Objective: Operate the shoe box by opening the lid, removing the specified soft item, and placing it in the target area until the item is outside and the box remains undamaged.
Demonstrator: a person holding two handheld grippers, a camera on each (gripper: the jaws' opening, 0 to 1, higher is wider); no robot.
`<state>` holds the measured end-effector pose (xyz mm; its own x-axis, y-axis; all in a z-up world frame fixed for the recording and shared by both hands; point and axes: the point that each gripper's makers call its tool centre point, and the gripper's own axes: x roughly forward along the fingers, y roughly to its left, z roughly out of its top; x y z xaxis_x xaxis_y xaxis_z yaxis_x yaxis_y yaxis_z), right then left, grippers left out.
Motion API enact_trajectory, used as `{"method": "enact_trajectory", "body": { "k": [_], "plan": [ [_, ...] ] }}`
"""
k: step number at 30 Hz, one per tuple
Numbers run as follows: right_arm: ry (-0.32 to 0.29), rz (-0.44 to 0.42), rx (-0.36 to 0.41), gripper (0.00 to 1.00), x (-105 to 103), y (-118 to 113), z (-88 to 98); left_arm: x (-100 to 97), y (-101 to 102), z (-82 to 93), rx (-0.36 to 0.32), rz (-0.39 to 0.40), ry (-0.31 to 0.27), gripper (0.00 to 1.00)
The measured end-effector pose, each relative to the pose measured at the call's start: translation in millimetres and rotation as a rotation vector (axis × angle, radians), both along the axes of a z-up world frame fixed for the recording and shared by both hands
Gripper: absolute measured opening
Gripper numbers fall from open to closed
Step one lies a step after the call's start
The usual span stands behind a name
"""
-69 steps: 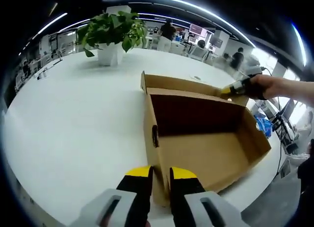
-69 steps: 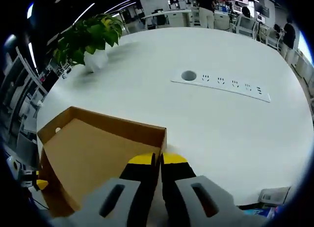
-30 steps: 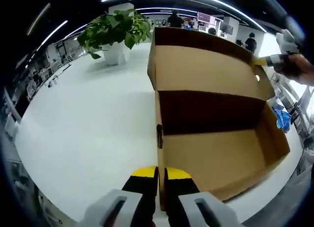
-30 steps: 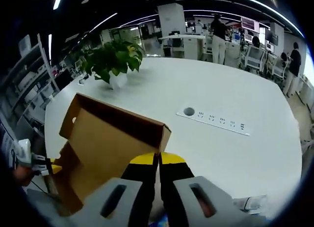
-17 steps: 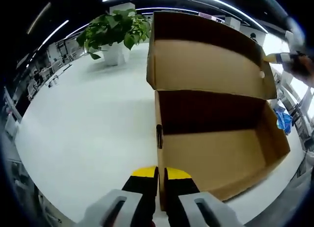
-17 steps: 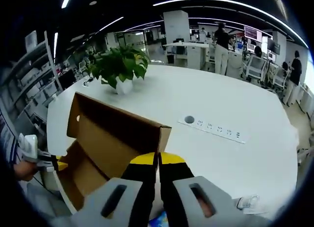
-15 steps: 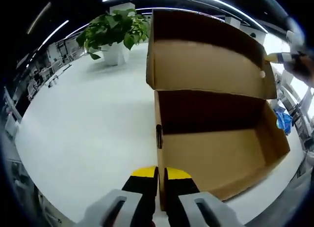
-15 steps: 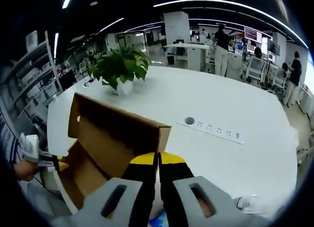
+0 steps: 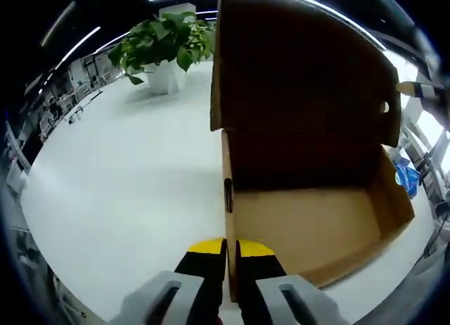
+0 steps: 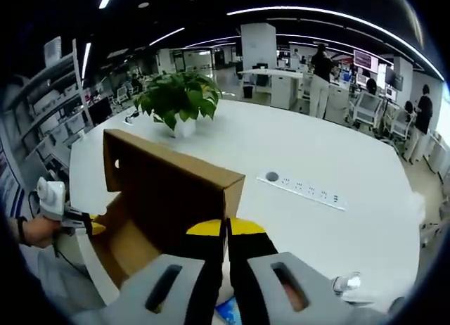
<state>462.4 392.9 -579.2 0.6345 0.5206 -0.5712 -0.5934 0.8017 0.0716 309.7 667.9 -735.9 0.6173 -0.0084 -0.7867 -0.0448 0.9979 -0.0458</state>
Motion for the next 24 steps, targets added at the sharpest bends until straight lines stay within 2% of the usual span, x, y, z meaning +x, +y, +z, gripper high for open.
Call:
{"method": "enact_trajectory", "body": {
  "k": [15,24],
  "plan": [
    [-0.035,0.039,-0.041,0.0,-24,-3,2.3,7.8,-2,-0.3,-0.014,0.008,-0.001,0.04],
    [-0.057,0.032,-0.047,0.0,-38,-7,-0.2,11.8,-2,-1.4,-0.04,0.007,-0.015,0.04]
  ]
}}
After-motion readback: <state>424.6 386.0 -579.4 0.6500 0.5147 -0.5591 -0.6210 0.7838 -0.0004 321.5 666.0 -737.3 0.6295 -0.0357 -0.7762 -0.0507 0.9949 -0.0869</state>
